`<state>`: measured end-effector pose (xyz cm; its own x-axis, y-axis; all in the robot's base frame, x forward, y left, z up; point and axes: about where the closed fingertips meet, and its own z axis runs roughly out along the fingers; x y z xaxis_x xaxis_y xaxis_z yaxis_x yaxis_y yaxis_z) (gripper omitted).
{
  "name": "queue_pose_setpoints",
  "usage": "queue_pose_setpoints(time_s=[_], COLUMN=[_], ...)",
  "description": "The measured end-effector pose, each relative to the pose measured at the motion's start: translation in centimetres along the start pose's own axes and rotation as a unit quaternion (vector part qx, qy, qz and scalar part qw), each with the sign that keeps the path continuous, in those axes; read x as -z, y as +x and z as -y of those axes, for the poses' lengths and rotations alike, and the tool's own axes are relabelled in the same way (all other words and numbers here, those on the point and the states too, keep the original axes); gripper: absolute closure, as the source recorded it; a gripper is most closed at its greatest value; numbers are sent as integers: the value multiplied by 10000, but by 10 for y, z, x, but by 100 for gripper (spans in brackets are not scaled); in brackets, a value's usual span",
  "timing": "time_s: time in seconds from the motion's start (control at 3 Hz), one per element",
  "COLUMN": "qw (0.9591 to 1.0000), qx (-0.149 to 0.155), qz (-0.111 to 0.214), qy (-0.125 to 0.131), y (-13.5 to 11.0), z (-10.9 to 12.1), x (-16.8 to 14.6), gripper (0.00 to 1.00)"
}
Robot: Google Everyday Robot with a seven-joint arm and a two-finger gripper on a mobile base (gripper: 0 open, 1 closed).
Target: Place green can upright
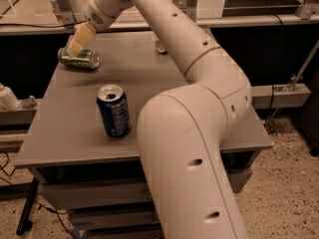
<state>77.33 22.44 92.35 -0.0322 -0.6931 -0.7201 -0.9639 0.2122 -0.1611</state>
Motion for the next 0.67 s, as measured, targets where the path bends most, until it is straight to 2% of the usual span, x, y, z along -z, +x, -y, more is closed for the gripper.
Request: queue_pose_setpoints(time_s=[0.67], qw=[9982], qx=[154], qz=[-509], qy=[-292], y=[9], z=[-14], x=[-40], gripper=[0])
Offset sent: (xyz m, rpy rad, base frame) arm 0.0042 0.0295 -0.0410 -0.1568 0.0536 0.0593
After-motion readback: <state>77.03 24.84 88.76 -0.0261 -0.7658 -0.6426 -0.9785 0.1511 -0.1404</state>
